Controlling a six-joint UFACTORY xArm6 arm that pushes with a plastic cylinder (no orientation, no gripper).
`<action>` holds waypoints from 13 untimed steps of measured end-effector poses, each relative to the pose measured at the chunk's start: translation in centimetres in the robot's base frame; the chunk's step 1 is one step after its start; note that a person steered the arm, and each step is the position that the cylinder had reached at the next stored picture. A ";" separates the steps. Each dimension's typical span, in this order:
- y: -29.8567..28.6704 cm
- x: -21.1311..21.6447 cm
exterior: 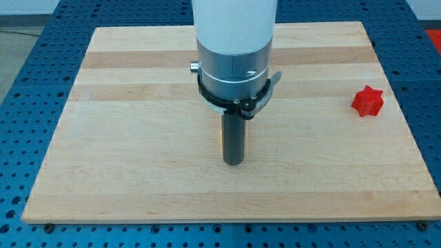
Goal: Push the red star to the bottom of the yellow hexagon
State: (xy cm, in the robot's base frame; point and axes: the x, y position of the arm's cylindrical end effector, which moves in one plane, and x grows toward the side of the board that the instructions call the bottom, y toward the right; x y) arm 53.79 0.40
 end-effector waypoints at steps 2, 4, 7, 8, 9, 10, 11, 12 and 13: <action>11.1 -0.1; 13.4 -17.6; 27.0 -18.4; 26.4 -13.4; 26.4 -11.2; 24.5 -9.6; 22.3 -7.7; 20.5 -5.7; 18.9 -6.2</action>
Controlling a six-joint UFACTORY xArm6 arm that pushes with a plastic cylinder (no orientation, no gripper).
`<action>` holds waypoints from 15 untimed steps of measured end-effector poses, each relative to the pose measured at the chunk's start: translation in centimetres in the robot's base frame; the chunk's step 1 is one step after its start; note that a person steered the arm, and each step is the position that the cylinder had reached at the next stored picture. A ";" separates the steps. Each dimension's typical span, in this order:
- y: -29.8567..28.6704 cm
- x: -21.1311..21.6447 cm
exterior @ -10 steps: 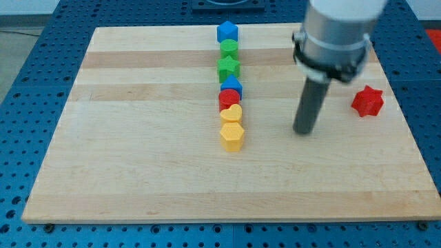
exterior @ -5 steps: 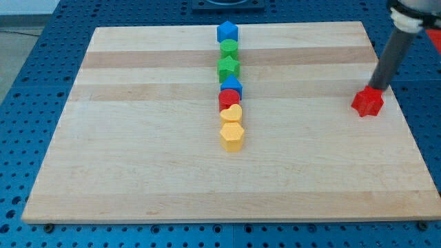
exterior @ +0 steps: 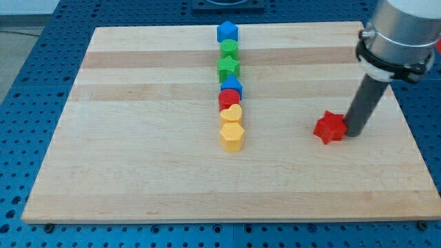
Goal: Push the red star to the bottom of the yellow hexagon
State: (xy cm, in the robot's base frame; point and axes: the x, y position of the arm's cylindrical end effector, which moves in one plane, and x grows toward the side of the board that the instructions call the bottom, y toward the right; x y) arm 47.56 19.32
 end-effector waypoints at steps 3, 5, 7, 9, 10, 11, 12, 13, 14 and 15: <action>-2.1 -1.6; -4.4 2.1; -3.7 3.9; -5.3 7.0; -6.7 8.0; -6.9 9.4; -8.3 10.4; -10.3 10.1; -10.8 9.0; -11.3 8.3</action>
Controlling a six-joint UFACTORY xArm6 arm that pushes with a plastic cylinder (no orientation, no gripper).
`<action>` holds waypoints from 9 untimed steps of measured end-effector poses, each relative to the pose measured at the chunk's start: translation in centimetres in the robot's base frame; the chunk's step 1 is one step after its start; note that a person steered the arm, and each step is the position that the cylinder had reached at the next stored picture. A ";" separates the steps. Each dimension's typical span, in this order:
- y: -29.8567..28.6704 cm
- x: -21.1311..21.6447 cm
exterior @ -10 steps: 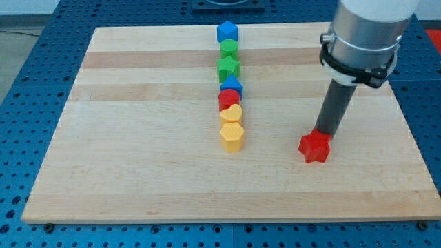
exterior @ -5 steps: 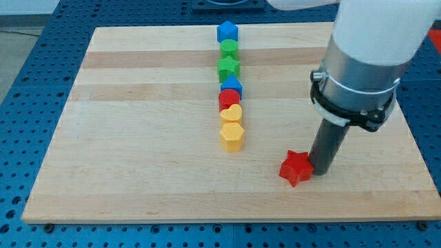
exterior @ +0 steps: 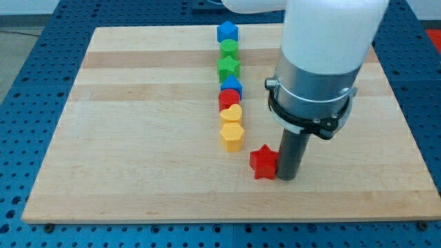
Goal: Push the red star to the bottom of the yellow hexagon
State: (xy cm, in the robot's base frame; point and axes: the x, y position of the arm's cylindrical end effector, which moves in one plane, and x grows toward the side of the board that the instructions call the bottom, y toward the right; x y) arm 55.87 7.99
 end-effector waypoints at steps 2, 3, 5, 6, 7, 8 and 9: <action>0.2 -1.3; 0.3 -1.5; -2.8 -1.5; -3.5 -1.5; -4.4 -1.5; -4.8 -1.5; -2.3 0.7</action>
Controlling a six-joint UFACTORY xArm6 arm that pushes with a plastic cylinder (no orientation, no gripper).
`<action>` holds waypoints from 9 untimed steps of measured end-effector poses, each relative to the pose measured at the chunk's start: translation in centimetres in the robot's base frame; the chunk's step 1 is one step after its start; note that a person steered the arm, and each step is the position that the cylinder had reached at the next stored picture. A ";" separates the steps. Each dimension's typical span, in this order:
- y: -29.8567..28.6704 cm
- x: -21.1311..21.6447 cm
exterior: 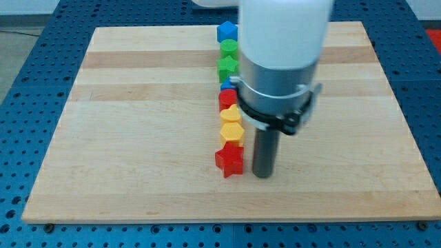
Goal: Push the red star to the bottom of the yellow hexagon
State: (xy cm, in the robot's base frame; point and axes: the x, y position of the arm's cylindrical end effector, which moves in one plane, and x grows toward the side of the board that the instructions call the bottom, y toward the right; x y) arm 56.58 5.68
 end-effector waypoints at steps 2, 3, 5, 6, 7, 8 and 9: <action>-7.9 5.2; -10.6 2.1; -9.2 0.1; -8.9 0.0; -8.9 -0.2; -8.4 -0.9; -8.4 -0.9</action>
